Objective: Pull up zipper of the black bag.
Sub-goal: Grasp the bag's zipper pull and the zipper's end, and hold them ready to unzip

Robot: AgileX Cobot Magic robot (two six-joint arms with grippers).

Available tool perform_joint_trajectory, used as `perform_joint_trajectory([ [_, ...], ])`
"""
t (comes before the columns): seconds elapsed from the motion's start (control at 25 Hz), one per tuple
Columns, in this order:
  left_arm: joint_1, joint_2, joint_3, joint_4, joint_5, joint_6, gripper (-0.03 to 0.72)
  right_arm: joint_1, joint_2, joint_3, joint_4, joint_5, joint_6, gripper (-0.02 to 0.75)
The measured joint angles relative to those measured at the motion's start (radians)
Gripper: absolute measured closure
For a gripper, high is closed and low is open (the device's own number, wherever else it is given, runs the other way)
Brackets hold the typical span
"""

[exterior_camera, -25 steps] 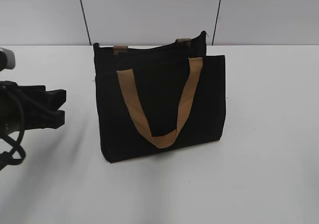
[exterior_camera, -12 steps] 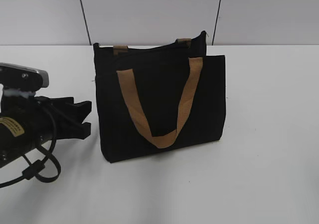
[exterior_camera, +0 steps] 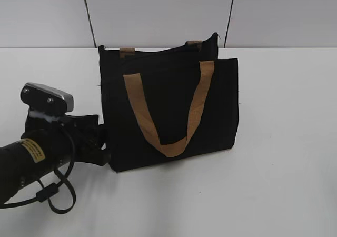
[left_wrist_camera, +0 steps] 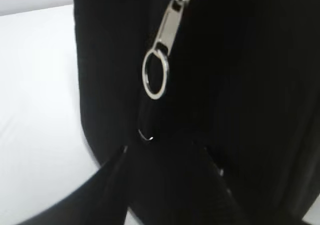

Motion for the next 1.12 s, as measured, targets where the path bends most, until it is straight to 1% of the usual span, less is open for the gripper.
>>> perform_joint_trajectory([
  [0.16, 0.005, 0.077, 0.001, 0.023, -0.109, -0.001, 0.353, 0.0, 0.0, 0.0, 0.0, 0.0, 0.0, 0.389],
  [0.32, 0.024, 0.114, 0.001, 0.03, -0.193, -0.001, 0.276, 0.0, 0.0, 0.0, 0.0, 0.0, 0.0, 0.389],
  [0.4, 0.034, 0.115, 0.001, 0.031, -0.209, -0.001, 0.259, 0.0, 0.0, 0.0, 0.0, 0.0, 0.0, 0.389],
  [0.68, 0.049, 0.117, 0.001, 0.049, -0.222, -0.019, 0.325, 0.0, 0.0, 0.0, 0.0, 0.0, 0.0, 0.389],
  [0.96, 0.049, 0.171, -0.001, 0.054, -0.234, -0.035, 0.33, 0.0, 0.0, 0.0, 0.0, 0.0, 0.0, 0.389],
  [1.12, 0.058, 0.176, -0.028, 0.057, -0.232, -0.038, 0.33, 0.0, 0.0, 0.0, 0.0, 0.0, 0.0, 0.389],
])
